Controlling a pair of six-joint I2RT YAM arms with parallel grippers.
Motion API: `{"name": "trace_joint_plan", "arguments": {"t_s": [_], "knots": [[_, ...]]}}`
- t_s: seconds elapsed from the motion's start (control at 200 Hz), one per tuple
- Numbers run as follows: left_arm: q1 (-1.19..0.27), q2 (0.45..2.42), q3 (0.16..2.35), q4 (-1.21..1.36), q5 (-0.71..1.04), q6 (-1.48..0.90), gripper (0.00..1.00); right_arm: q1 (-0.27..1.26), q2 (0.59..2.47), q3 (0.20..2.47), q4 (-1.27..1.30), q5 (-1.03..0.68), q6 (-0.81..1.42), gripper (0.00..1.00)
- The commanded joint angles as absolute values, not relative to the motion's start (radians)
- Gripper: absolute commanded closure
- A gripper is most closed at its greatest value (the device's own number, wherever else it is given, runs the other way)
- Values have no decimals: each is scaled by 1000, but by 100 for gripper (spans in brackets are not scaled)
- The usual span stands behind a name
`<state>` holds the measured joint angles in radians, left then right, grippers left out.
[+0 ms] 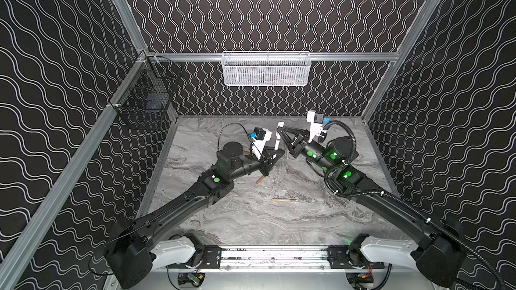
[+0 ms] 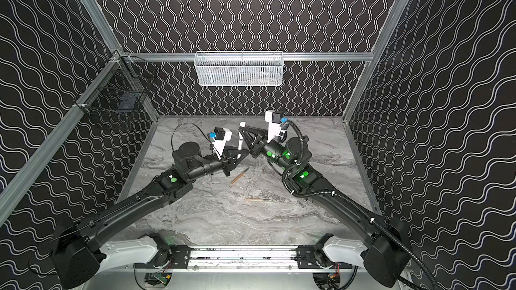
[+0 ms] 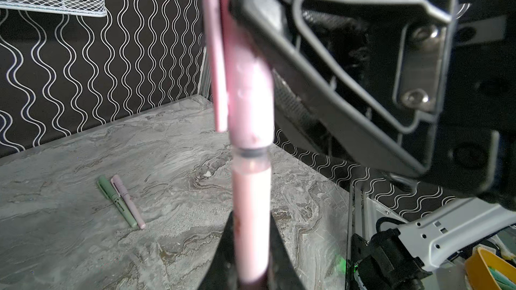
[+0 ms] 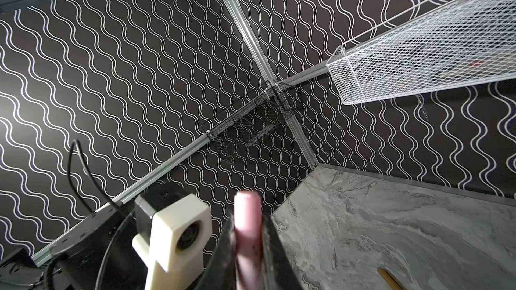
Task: Insert the pens into the pen caps
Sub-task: 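Lower the pink cap onto the pen nib with the right gripper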
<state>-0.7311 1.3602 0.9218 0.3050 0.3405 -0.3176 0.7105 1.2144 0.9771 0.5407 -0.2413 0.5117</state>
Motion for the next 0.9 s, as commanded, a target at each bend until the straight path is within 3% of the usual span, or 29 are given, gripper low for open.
{"name": "trace_joint_plan", "arguments": {"t_s": [0.0,0.16,0.245,0.506,0.706,0.896], "knots": [[-729,1371,931,344,322,-318,100,726,1203,990,468,-289,484,82],[-728,1361,929,340,308,-306,100,733,1182,972,460,-276,475,77],[-727,1364,932,331,306,-295,100,733,1169,968,451,-272,476,69],[-728,1384,946,300,297,-233,100,733,1118,1050,270,-188,424,57],[-727,1382,940,299,282,-184,100,732,1117,1155,76,-114,385,58],[-727,1387,945,291,290,-163,100,730,1180,1324,-103,-89,368,67]]}}
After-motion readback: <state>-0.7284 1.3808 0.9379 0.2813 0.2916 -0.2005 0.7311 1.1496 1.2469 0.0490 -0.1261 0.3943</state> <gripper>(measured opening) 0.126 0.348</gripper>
